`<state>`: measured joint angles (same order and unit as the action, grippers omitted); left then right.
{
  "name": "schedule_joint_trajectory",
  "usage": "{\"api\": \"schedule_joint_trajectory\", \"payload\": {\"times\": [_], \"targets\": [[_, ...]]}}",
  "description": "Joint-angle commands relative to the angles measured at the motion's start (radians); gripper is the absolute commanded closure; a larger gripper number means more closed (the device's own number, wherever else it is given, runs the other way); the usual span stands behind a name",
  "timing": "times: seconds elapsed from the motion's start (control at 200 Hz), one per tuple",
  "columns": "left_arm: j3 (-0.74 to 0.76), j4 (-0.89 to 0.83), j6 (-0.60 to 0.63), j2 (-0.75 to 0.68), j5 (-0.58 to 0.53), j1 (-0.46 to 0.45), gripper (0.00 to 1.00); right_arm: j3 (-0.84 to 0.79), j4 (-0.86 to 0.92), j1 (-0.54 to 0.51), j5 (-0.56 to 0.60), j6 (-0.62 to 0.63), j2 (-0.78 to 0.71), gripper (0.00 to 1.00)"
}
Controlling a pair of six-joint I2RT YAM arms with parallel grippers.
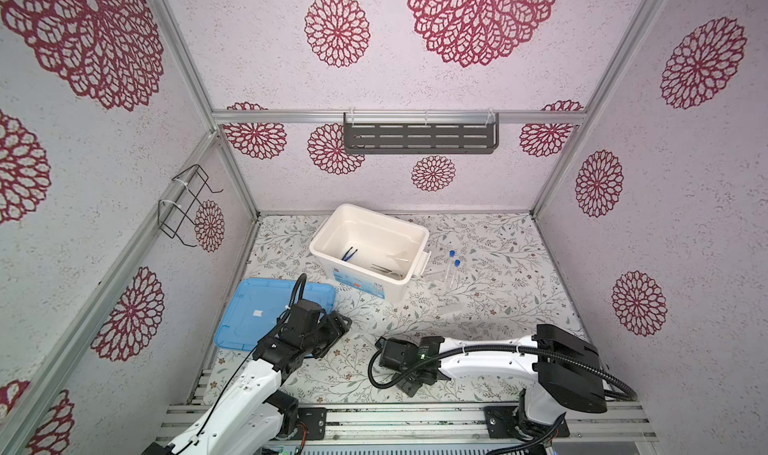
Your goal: Organize the chemistry lab equipment
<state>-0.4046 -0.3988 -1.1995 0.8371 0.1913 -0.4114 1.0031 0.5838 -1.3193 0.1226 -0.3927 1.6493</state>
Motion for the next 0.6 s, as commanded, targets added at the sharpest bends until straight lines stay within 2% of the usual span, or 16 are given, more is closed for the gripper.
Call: {"api": "schedule_joint_trajectory", "payload": {"times": [0.0, 0.355, 0.59], "targets": [[0.021, 0.054, -0.037, 0.010, -0.029, -0.014, 0.24, 0.033, 0.007, 0.017, -0.017, 0.036, 0.021, 0.90], [0.084, 0.175, -0.105, 0.027, -0.064, -0.018, 0.25, 0.084, -0.029, 0.033, -0.032, 0.059, 0.065, 0.90], [0.071, 0.264, -0.110, 0.113, -0.043, -0.017, 0.27, 0.105, -0.033, 0.040, -0.028, 0.068, 0.064, 0.90]]}}
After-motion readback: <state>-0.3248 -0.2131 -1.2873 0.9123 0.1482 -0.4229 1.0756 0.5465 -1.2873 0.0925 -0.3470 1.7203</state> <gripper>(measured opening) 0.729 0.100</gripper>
